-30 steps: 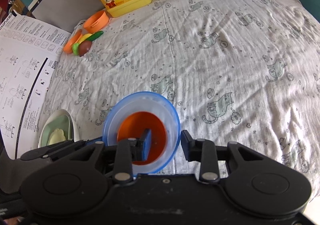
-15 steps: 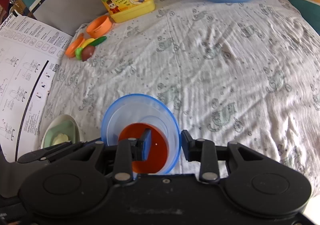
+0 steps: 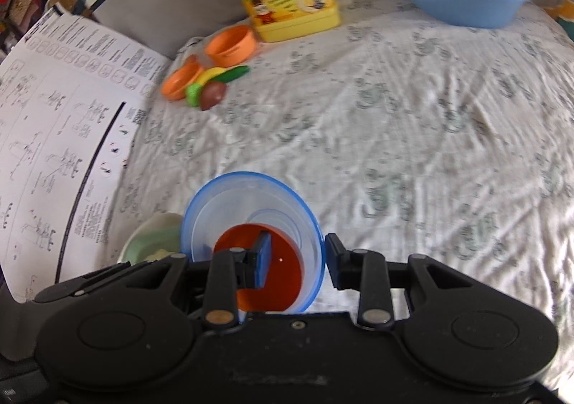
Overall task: Organize plates and bowls
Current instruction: 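Carry the bowl stack over the plates and lower it onto the yellow plate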
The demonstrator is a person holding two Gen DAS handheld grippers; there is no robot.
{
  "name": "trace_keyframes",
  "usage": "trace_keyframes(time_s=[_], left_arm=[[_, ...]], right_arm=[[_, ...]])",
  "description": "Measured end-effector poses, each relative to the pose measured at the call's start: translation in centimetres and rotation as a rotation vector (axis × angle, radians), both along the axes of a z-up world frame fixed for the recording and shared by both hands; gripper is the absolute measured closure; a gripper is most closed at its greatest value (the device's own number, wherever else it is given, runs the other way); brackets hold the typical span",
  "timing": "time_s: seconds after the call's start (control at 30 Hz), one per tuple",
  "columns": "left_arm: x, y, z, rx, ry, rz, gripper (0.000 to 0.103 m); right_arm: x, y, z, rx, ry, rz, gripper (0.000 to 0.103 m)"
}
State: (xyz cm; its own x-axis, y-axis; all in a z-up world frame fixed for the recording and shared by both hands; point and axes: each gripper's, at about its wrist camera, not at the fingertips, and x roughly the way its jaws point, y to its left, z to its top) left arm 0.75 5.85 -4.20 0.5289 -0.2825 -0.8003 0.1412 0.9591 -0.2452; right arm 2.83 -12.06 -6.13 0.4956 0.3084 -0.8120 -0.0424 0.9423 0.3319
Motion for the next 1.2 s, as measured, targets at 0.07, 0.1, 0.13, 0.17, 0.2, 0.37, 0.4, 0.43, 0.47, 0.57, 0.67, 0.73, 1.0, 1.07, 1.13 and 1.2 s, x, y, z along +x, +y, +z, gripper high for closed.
trace_keyframes(time_s=[0.07,0.1,0.13,0.17,0.2,0.37,0.4,0.43,0.47,0.57,0.67,0.73,1.0,1.07,1.13,1.2], left_arm=[[-0.1,1.3,0.3,0.003,0.0,0.024,0.066],[-0.1,1.9,0.5,0.006,0.0,0.036,0.066],[-0.1,2.6,0.7,0.01,-0.002,0.049,0.066],[-0.2,3.2,0.9,0.014,-0.002,0.06,0.066],[-0.3,3.9,1.0,0.018,-0.003,0.071,0.066],[-1.0,7.4,1.4,0.034,0.007,0.124,0.066],[-1.1,8.0,1.5,0.036,0.01,0.134,0.066],[-1.3,8.6,1.5,0.037,0.014,0.142,0.066],[-1.4,9.1,1.5,0.039,0.018,0.15,0.066],[-2.0,10.5,1.3,0.045,0.027,0.17,0.066],[-2.4,11.6,1.0,0.047,0.041,0.183,0.066],[-2.7,12.1,0.6,0.049,0.054,0.185,0.066],[-2.8,12.9,-1.0,0.039,0.097,0.168,0.066],[-2.7,12.8,-1.3,0.039,0.103,0.163,0.066],[-2.5,12.8,-1.7,0.034,0.111,0.161,0.066],[-2.3,13.0,-2.0,0.028,0.119,0.166,0.066]], right_arm=[[0.4,1.4,0.3,0.003,0.002,0.022,0.07],[0.5,2.1,0.4,0.007,0.005,0.033,0.07],[0.7,2.8,0.6,0.012,0.009,0.044,0.07],[0.8,3.6,0.7,0.016,0.012,0.056,0.07],[1.0,4.3,0.8,0.019,0.016,0.068,0.07],[1.3,8.5,1.2,0.031,0.038,0.132,0.07],[1.3,9.2,1.2,0.032,0.042,0.145,0.07],[1.2,10.0,1.3,0.031,0.046,0.155,0.07],[1.2,10.7,1.2,0.031,0.052,0.165,0.07],[1.1,12.6,1.1,0.03,0.072,0.192,0.07],[1.0,13.7,0.7,0.03,0.096,0.214,0.07],[0.9,14.4,0.3,0.03,0.113,0.224,0.07],[1.1,14.5,-1.4,0.02,0.182,0.225,0.07],[1.2,14.4,-1.7,0.02,0.196,0.22,0.07],[1.3,14.4,-2.0,0.019,0.205,0.217,0.07],[1.5,14.4,-2.3,0.021,0.212,0.216,0.07]])
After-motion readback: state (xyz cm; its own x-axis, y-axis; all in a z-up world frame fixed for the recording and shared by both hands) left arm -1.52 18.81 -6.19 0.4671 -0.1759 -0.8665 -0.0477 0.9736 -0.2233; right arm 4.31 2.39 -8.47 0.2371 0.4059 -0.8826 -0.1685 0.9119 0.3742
